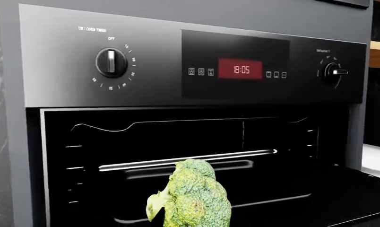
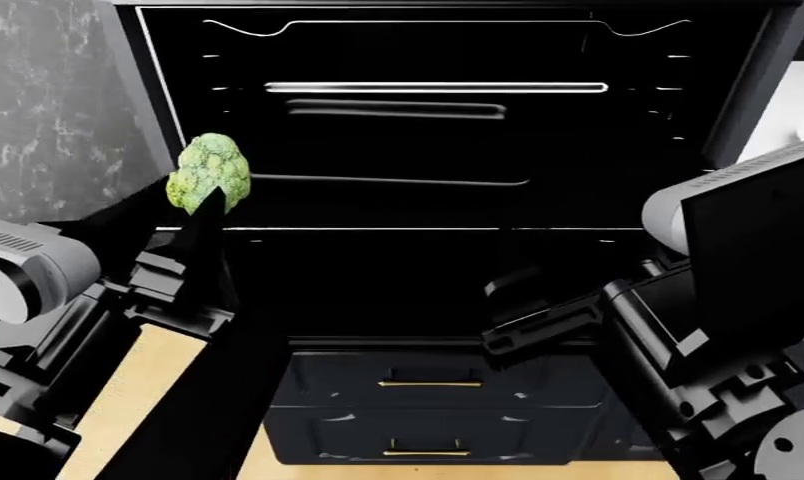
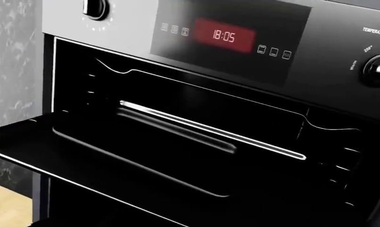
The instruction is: Place the broccoli on the top rack of the oven.
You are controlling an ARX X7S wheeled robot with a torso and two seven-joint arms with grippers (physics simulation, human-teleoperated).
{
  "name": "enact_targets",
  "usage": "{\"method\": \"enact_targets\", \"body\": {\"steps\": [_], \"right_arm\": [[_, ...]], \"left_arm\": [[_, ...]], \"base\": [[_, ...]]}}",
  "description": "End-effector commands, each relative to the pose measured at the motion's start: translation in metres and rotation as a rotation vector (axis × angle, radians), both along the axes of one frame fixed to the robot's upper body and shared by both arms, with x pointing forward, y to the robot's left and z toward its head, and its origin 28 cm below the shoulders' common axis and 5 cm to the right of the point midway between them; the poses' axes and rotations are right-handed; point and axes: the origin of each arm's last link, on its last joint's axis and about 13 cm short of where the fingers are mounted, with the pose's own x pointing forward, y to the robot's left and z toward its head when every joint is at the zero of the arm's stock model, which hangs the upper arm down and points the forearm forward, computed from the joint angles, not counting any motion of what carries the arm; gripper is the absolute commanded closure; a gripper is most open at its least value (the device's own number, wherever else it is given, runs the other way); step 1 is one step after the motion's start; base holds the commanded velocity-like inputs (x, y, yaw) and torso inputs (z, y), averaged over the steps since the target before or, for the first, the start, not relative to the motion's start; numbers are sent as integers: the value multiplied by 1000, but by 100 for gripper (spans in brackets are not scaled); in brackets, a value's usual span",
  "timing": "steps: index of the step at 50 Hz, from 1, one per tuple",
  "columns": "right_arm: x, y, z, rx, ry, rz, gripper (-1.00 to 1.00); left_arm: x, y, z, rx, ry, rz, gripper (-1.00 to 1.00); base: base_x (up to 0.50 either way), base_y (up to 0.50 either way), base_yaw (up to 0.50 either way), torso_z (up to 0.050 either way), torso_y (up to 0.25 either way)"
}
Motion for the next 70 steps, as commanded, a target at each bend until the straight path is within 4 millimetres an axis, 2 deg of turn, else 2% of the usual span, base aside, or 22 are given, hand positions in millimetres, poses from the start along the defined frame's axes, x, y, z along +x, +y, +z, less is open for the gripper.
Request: {"method": "enact_targets", "body": {"steps": [1,20,34,49,55,70], "right_arm": [[0,-1,-1,13,0,0,-100],[2,-3,3,-6,48,-22,-100],[5,-2,35,-60,71,-38,-100],[6,-3,53,-126,89,-66,-100],[8,-3,51,-91,120,-70,-100],[8,-4,49,-15,144,-52,-100]], "left_arm": [[1,-1,1,-8,-5,-1,100],[0,-4,7,36,28,-15,100],[0,-7,23,80,18,-53,100],[1,-7,38,69,70,-103,100],[2,-6,37,74,117,-114,100],[4,-5,38,85,103,-93,100]], "base": [[-1,500,0,0,0],[10,92,0,0,1],[0,0,0,0,0],[0,0,0,0,1],[0,0,0,0,0],[101,0,0,0,0]]}}
